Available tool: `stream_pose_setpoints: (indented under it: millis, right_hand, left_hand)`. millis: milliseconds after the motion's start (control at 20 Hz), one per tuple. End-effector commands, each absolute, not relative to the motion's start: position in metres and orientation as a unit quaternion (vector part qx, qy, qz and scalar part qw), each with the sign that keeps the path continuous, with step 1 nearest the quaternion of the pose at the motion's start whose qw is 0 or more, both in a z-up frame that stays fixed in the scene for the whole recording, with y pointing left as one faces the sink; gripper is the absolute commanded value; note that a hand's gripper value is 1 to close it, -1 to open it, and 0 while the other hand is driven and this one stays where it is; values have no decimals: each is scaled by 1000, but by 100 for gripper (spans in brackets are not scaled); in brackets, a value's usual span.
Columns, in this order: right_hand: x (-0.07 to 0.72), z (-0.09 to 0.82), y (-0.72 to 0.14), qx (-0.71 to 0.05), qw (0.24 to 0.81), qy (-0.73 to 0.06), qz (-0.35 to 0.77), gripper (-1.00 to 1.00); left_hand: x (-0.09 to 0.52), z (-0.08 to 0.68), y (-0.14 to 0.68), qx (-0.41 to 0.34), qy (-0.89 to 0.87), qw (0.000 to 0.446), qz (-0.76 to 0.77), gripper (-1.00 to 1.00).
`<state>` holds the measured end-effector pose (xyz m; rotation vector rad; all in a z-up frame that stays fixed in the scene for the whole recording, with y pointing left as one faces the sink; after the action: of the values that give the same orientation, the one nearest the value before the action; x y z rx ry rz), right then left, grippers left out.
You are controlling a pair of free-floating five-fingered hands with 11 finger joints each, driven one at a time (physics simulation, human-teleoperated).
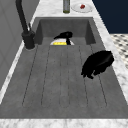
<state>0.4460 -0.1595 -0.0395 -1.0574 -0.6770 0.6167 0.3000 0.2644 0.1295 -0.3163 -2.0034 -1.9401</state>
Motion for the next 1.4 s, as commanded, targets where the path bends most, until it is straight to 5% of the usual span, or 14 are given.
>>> stream_pose_setpoints:
  millis: [0, 800, 1350]
  right_hand:
    - [460, -60, -167, -470, 789, -316, 237, -100]
    - [498, -87, -207, -385, 859, -263, 211, -100]
    - [487, -82, -237, -322, 878, -296, 193, -100]
  left_hand:
    - [300, 130, 264, -111, -704, 167, -682, 0]
    - [300, 130, 264, -111, -704, 167, -682, 0]
    - [300, 130, 264, -111, -704, 167, -682, 0]
